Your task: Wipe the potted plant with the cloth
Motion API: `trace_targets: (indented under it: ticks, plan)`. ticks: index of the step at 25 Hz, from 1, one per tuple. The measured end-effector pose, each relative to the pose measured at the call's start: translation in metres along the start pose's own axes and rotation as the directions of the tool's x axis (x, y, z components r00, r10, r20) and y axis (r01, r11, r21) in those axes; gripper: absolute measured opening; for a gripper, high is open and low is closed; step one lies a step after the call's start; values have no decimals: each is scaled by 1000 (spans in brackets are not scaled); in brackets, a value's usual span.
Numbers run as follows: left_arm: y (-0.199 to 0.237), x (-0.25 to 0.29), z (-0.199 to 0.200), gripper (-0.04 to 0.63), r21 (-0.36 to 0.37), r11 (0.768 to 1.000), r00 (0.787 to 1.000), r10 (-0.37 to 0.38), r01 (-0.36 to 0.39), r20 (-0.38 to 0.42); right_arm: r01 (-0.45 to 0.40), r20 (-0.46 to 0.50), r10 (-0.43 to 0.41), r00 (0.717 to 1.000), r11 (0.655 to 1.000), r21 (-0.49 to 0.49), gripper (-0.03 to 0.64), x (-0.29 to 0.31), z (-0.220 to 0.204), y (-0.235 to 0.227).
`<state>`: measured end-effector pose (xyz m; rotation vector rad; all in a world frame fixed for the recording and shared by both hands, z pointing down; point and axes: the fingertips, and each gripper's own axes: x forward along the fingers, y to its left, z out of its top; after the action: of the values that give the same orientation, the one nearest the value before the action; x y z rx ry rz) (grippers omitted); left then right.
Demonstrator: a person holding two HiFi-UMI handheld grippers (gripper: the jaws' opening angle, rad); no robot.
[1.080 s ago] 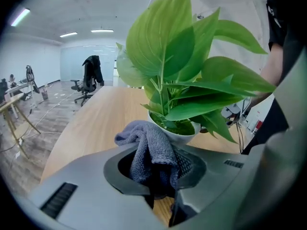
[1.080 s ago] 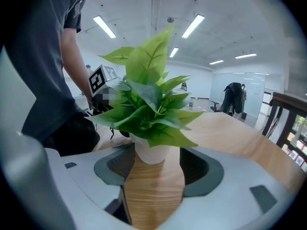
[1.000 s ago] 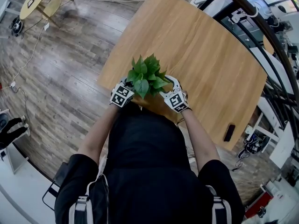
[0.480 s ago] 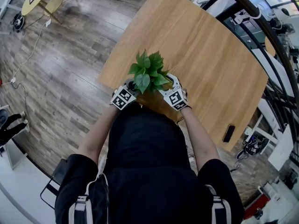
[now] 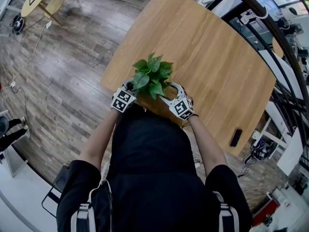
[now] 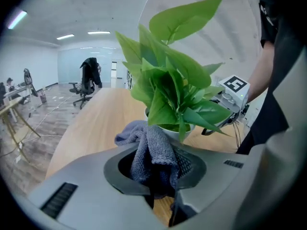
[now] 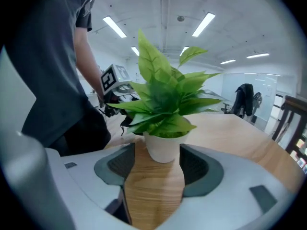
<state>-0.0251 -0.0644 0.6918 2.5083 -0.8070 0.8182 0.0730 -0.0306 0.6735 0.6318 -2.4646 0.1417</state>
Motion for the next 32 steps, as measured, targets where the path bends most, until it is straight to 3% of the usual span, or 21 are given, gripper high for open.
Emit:
trace_targets:
  ticks: [4,10,24,28,32]
  plan:
    - [7,3,3,115,9,1000,1000,25,-25,-5,106,14,-107,994,993,56,273,-1,5,-38]
    - [0,7,2,115,67,998,999,16,-14,-31,-15,-5,14,1000,998,-68,273,10,13,-21]
    - [-36,1,-12,115,96,989,992,-107,113,-61,18,-12,-18,1000,999,-45,273,13,14,-24]
    - [-27,0,-11,115,87,992,995,-83,88,-59,8,-17,-9,1000,999,-50,273,11,14,-16]
    - [-8,-3,-9,115,32,999,999,-31,32,-37,-78,0,78,997,996,-37,273,7,15,9]
